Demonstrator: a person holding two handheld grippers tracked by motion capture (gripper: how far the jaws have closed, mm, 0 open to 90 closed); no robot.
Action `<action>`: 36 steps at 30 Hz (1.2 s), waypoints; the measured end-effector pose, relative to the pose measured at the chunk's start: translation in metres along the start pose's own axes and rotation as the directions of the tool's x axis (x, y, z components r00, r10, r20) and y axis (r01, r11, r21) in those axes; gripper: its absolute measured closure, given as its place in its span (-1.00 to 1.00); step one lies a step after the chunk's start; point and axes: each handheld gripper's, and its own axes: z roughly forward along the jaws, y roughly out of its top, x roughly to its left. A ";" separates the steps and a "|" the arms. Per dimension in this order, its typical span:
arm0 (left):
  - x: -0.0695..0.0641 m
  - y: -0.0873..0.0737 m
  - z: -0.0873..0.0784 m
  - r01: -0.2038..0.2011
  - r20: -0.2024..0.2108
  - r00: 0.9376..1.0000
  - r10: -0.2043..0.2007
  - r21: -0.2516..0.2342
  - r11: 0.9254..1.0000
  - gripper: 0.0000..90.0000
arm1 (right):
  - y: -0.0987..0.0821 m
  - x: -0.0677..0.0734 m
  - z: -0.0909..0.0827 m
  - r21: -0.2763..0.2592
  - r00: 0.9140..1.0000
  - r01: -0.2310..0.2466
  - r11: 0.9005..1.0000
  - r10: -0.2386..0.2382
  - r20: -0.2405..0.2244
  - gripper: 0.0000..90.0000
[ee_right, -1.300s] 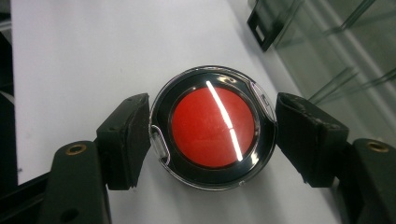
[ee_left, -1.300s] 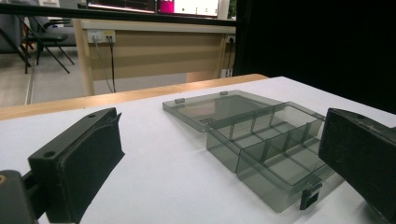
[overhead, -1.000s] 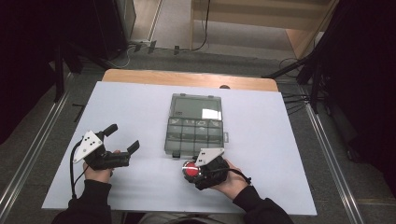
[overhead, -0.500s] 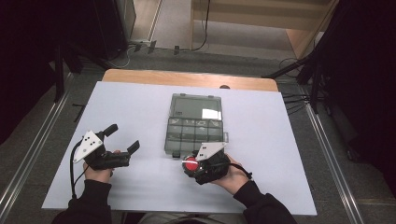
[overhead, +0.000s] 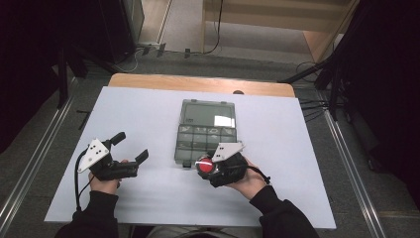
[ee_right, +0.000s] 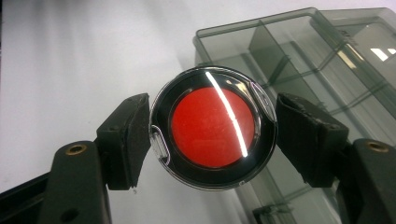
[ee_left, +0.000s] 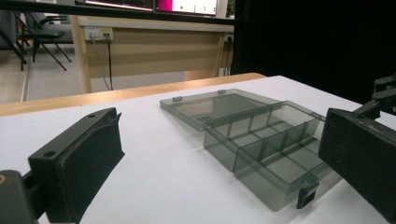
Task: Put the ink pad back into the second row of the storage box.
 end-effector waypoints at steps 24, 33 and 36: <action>0.001 0.000 0.000 0.017 0.002 1.000 -0.017 0.002 1.000 -1.00 | -0.011 -0.030 0.000 -0.019 0.986 -0.119 0.993 0.120 0.115 -0.32; 0.005 -0.001 -0.002 0.074 0.003 0.997 -0.073 -0.029 0.997 -1.00 | -0.016 -0.042 0.007 -0.006 0.969 -0.190 0.982 0.189 0.162 -0.32; 0.007 -0.001 -0.004 0.096 -0.019 0.995 -0.097 -0.048 0.994 -1.00 | -0.016 -0.043 0.006 -0.011 0.965 -0.194 0.981 0.193 0.177 -0.32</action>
